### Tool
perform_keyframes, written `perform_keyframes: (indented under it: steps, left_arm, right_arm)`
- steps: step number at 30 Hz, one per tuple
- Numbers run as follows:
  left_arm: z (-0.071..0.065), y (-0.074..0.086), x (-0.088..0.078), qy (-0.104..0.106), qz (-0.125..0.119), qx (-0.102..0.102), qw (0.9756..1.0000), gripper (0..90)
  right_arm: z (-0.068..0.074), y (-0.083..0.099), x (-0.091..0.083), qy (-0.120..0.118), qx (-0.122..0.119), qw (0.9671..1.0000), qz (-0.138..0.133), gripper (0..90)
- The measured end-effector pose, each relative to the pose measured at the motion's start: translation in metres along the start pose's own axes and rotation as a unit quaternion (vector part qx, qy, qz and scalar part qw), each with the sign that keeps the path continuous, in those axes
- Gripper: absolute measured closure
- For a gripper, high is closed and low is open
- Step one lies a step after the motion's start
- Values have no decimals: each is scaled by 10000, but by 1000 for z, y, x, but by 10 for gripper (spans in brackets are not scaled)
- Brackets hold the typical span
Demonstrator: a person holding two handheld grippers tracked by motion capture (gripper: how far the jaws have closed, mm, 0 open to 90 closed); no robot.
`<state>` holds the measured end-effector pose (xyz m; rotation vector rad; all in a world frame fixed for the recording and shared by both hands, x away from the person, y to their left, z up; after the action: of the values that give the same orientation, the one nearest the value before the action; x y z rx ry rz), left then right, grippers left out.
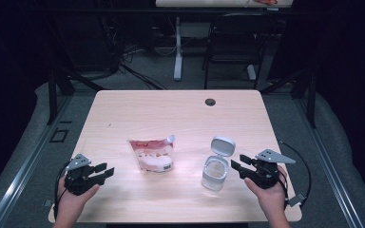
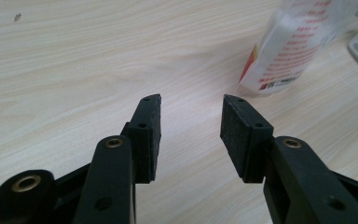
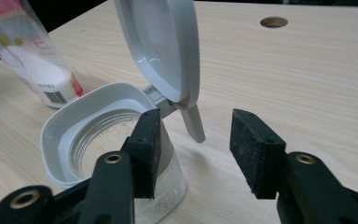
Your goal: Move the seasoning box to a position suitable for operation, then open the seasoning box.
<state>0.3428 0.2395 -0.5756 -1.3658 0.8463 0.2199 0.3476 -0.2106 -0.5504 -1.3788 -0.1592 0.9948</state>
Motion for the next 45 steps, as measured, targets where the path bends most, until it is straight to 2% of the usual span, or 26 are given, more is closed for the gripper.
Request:
perform_keyframes:
  steps: [3, 4, 5, 6, 7, 10, 13, 16, 19, 21, 25, 31, 37, 40, 44, 45]
  left_arm:
    - [-1, -8, -6, -1, -28, 68, 10000, 564]
    - [-2, -17, -11, 22, -68, 90, 9999, 558]
    - [-3, -19, -13, 66, -71, 117, 9999, 558]
    - [-3, -19, -13, 66, -71, 117, 9999, 559]
    - [-4, -27, -18, 83, -62, 207, 9997, 562]
    - [-7, -35, -23, 100, -114, 258, 9996, 578]
    - [-14, -48, -30, 328, -255, 225, 9989, 580]
    - [-25, -57, -33, 564, -335, 180, 9977, 585]
    - [-29, -62, -34, 589, -329, 295, 9973, 587]
    - [-34, -69, -37, 564, -363, 453, 9967, 588]
    - [-37, -74, -38, 588, -349, 505, 9964, 590]
    - [-45, -81, -37, 629, -259, 740, 9949, 582]
    - [-51, -85, -34, 677, -233, 785, 9943, 578]
    - [-54, -87, -32, 738, -275, 738, 9942, 567]
    - [-55, -90, -28, 688, -275, 756, 9944, 564]
    - [-55, -90, -27, 697, -257, 742, 9945, 562]
  right_arm:
    - [7, -2, -3, -107, -202, 9996, 182, 512]
    - [9, -5, -7, -40, -315, 9991, 276, 532]
    - [11, -6, -9, -113, -323, 9989, 328, 558]
    - [13, -7, -10, -191, -321, 9988, 331, 583]
    - [15, -9, -12, -289, -357, 9984, 340, 603]
    - [19, -17, -17, -344, -466, 9978, 316, 614]
    - [23, -24, -20, -416, -474, 9977, 250, 618]
    - [29, -33, -22, -544, -491, 9970, 232, 673]
    - [32, -37, -22, -579, -539, 9964, 313, 693]
    - [40, -44, -23, -642, -703, 9946, 403, 719]
    - [47, -52, -22, -691, -839, 9930, 468, 732]
    - [65, -66, -10, -895, -1018, 9892, 555, 727]
    - [70, -71, 2, -963, -1067, 9875, 645, 724]
    - [75, -75, 9, -1018, -1142, 9859, 676, 718]
    - [81, -80, 19, -1080, -1172, 9849, 674, 720]
    - [84, -83, 24, -1124, -1224, 9838, 679, 720]
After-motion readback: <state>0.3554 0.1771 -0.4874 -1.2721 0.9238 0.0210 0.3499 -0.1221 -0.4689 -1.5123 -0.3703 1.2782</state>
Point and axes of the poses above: each handheld gripper's, and its own axes: x roughly forward along the jaws, y roughly out of its underside, z roughly to its left, the point moved 9 cm from there along x, roughly forward along the jaws, and after that the axes turned 11 degrees about -y, right-handed, at the moved point
